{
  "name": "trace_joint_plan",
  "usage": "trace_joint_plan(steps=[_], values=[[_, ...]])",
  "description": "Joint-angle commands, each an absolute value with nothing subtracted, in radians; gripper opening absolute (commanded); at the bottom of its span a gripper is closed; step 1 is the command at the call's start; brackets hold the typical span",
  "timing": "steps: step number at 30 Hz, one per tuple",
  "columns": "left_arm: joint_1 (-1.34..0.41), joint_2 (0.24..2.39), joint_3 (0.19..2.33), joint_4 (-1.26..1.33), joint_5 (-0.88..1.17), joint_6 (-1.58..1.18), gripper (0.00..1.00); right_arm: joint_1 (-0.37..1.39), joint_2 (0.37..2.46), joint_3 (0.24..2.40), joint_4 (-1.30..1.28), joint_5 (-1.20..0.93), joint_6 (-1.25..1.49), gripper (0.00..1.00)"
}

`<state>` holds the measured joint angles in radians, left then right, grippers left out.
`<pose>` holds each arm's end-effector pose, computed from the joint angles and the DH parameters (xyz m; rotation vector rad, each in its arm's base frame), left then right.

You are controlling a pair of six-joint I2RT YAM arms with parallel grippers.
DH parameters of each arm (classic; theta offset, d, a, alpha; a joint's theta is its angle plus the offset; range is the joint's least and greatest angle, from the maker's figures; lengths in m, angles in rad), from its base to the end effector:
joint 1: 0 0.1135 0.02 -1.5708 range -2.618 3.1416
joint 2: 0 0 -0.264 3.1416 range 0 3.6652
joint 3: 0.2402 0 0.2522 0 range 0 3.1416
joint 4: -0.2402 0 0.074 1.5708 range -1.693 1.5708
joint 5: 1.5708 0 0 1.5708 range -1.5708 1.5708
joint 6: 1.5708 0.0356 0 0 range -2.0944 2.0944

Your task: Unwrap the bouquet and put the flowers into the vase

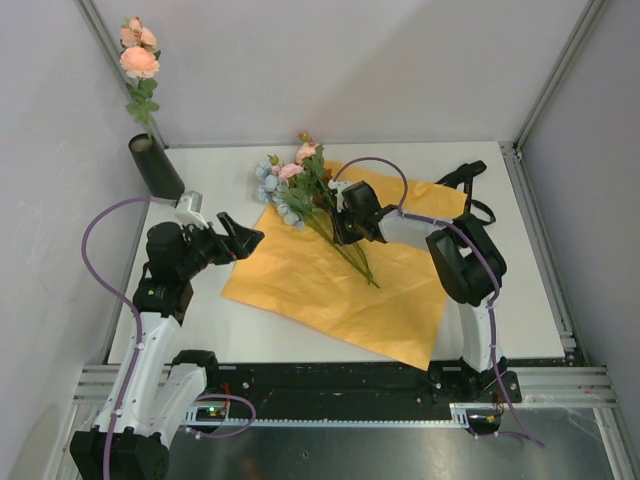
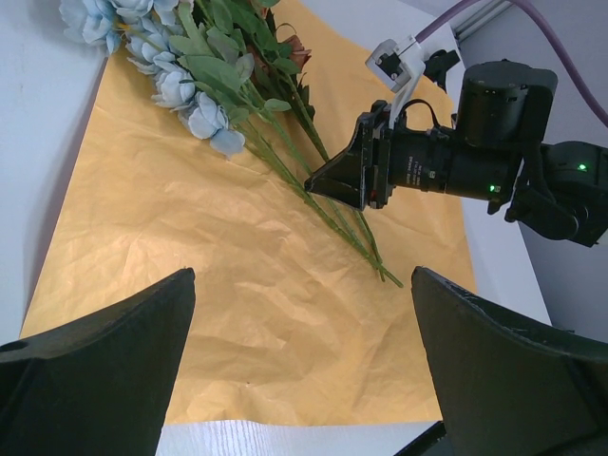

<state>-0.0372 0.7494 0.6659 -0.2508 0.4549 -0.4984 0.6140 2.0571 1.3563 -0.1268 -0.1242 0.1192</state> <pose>0.1752 -0.0222 0.2979 -0.1313 1.9449 -0.7913 0.3598 0.2590 0.1543 -0.6567 2.3581 0.4839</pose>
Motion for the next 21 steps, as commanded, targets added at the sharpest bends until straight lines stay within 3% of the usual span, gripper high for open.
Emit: trace_joint_plan(steps=[1,8,21], values=[[-0.041,0.736,0.69,-0.249,0.454,-0.499,1.0,0.622,2.064,1.406,-0.126,-0.118,0.105,0.29],[-0.041,0.737,0.691,-0.249,0.454,-0.498,1.0,0.627,2.001,1.41,-0.117,-0.114,0.098,0.02],[-0.041,0.705,0.71,-0.287,0.369,-0.486,1.0,0.646,1.828,1.382,-0.091,-0.158,0.131,0.0]])
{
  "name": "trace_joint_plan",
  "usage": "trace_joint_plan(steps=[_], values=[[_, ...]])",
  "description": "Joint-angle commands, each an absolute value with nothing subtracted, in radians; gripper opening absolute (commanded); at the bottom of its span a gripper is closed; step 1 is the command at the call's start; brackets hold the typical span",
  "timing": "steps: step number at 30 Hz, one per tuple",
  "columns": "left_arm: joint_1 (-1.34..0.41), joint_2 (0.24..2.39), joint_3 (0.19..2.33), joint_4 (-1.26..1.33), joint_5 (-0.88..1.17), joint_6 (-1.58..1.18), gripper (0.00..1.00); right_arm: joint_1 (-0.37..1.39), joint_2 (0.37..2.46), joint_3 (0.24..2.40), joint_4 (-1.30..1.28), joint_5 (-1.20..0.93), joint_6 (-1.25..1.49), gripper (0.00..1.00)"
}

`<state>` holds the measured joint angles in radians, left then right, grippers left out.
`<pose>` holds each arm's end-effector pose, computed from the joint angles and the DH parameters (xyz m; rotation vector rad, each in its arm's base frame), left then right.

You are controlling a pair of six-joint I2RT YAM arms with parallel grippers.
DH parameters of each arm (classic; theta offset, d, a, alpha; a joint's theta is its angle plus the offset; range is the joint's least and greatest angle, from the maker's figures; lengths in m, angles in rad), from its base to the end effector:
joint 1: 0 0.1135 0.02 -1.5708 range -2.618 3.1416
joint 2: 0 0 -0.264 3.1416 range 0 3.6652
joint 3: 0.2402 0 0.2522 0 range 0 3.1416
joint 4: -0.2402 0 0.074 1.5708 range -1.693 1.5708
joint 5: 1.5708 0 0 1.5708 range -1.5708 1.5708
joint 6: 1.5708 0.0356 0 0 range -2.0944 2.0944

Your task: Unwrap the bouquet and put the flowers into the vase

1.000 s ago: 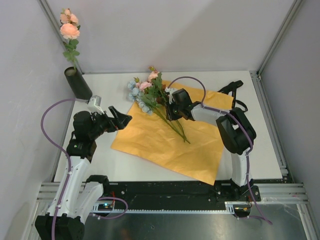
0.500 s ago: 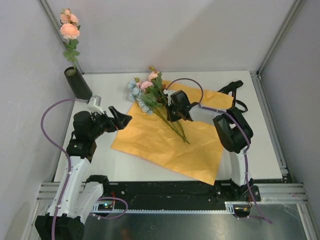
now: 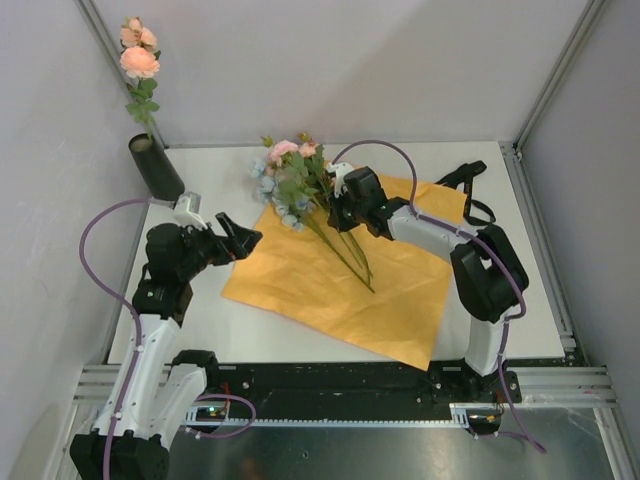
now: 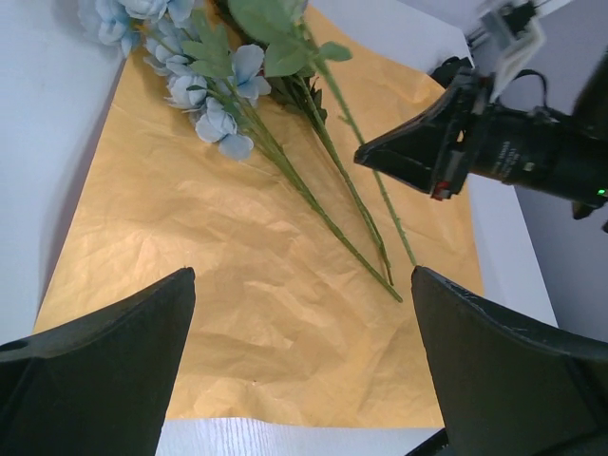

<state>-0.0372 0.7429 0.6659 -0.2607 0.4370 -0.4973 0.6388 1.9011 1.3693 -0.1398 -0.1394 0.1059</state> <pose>0.1740 -0.0216 0.2978 -0.1442 1.9465 -0.7738 0.3444 0.2620 0.2227 -0.6783 2.1918 0.5517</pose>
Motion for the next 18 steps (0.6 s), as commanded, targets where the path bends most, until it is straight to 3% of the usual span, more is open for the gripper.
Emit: trace_joint_plan(steps=[1,6,11,18], values=[[-0.041,0.702,0.716,-0.299,0.352,-0.484,1.0,0.647,1.818,1.38,-0.087,-0.162,0.142,0.0],[-0.041,0.717,0.735,-0.328,0.315,-0.483,1.0,0.656,1.755,1.352,-0.047,-0.187,0.193,0.0],[-0.046,0.773,0.767,-0.325,0.452,-0.489,0.99,0.662,1.651,1.239,0.079,-0.299,0.27,0.0],[-0.097,0.816,0.801,-0.258,0.541,-0.552,0.9,0.683,1.52,1.037,0.37,-0.446,0.463,0.0]])
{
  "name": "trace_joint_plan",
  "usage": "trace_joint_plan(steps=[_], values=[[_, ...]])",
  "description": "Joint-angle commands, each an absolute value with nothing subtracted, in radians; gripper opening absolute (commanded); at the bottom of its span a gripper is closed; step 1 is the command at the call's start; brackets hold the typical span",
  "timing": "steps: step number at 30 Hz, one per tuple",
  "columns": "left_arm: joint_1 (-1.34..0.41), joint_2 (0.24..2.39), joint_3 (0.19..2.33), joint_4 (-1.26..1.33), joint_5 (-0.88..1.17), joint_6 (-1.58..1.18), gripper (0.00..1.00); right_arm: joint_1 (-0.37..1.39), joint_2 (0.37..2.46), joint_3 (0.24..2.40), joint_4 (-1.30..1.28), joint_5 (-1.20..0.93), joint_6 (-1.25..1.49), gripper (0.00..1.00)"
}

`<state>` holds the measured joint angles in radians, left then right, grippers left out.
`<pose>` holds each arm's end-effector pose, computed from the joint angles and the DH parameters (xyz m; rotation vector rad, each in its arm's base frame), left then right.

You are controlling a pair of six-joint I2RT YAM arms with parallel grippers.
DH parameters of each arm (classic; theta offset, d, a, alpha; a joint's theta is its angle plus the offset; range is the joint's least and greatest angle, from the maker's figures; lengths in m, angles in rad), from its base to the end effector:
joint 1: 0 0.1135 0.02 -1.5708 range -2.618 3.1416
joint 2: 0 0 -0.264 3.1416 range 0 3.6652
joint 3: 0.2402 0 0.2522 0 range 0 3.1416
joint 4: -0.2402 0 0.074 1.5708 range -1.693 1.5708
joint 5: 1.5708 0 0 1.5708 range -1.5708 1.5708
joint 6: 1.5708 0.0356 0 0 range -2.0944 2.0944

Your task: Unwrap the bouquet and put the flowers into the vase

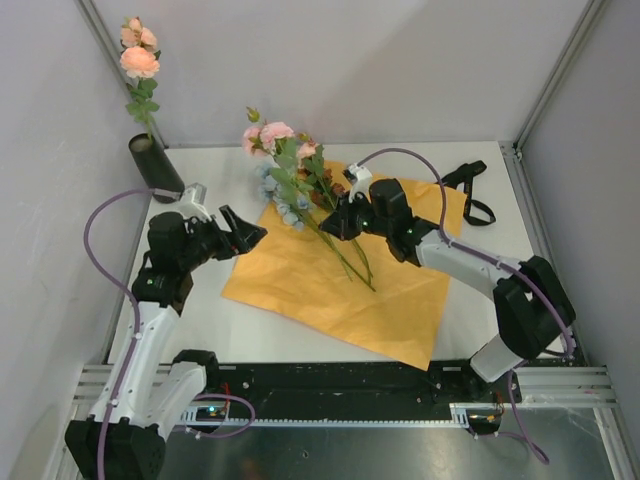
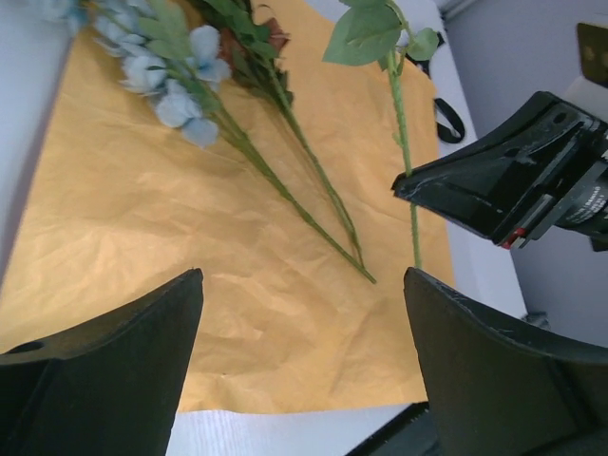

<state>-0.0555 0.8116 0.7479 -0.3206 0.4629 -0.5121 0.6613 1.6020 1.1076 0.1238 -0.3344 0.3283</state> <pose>0.1835 -0.0261 0.3096 -0.1415 1.9982 -0.8211 0.2869 0.2381 0.2750 -0.5691 1.9681 0.9636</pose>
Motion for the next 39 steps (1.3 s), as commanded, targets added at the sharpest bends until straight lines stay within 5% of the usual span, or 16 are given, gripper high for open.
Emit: trace_joint_plan(steps=[1,20,25,28,33,39], values=[[-0.117,0.822,0.805,-0.246,0.537,-0.558,0.88,0.689,1.508,1.018,0.401,-0.454,0.481,0.0],[-0.38,0.869,0.739,0.122,0.282,-0.701,0.58,0.815,1.342,0.828,0.619,-0.527,0.602,0.0],[-0.385,0.885,0.734,0.153,0.31,-0.724,0.21,0.817,1.336,0.812,0.61,-0.506,0.583,0.0],[-0.385,0.878,0.733,0.154,0.301,-0.724,0.03,0.818,1.338,0.808,0.604,-0.496,0.579,0.13],[-0.385,0.866,0.752,0.155,0.244,-0.67,0.0,0.818,1.317,0.806,0.563,-0.47,0.556,0.55],[-0.384,0.83,0.797,0.152,-0.012,-0.48,0.0,0.817,1.235,0.782,0.457,-0.391,0.512,0.85]])
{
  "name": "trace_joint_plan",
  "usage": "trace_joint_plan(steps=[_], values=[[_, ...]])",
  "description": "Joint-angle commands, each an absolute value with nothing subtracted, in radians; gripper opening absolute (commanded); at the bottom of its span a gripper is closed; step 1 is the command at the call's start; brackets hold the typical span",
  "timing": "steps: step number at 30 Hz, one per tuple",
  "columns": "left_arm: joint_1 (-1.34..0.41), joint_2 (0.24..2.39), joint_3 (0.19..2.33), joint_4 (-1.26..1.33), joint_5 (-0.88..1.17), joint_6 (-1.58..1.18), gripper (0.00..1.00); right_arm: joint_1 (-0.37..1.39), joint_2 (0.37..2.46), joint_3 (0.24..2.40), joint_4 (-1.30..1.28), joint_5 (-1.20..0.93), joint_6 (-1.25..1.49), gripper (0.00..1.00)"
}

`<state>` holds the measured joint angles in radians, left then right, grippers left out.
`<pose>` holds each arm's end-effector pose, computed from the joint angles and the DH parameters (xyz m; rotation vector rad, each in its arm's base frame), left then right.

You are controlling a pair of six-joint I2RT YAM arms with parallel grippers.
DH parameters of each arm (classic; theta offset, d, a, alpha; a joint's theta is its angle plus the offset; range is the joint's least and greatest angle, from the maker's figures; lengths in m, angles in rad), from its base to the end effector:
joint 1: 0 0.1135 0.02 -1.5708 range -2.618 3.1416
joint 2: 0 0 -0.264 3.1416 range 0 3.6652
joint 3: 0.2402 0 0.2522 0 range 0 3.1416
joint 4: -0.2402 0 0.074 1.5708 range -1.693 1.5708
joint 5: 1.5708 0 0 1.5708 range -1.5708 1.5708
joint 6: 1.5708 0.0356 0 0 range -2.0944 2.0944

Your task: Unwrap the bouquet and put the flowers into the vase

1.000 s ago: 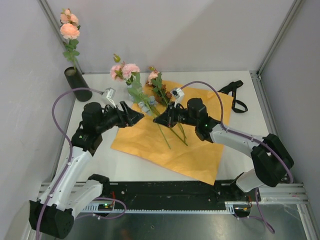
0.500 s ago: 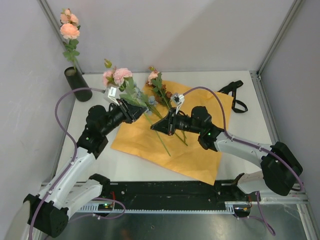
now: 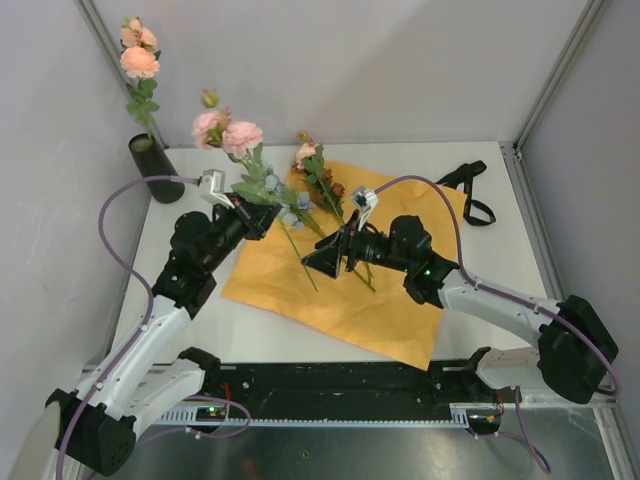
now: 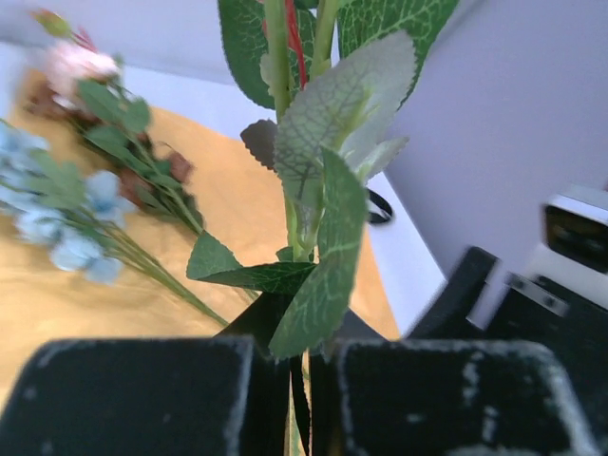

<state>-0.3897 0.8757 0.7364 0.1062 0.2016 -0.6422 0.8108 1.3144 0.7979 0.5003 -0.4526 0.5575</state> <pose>0.1922 -0.0866 0.3381 -0.0485 1.6885 -0.9503 0.1966 0.2294 0.2984 -0.6088 1.6708 1.3879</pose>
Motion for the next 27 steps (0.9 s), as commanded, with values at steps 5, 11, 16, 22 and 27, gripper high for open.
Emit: trace_joint_plan(steps=[5,11,16,22,27], values=[[-0.377,0.837,0.889,0.161,-0.377,-0.16,0.0,0.816,1.135,0.76,0.361,-0.343,0.492,0.99],[-0.21,0.943,1.042,0.281,-0.493,-0.017,0.0,0.818,0.959,0.68,0.333,-0.265,0.464,0.99],[-0.049,1.071,1.166,0.45,-0.545,0.046,0.0,0.815,0.851,0.651,0.31,-0.171,0.411,0.99],[0.056,1.258,1.338,0.546,-0.521,0.15,0.0,0.812,0.83,0.647,0.304,-0.167,0.403,0.99],[0.097,1.382,1.373,0.666,-0.501,0.188,0.0,0.811,0.841,0.642,0.316,-0.186,0.411,0.99]])
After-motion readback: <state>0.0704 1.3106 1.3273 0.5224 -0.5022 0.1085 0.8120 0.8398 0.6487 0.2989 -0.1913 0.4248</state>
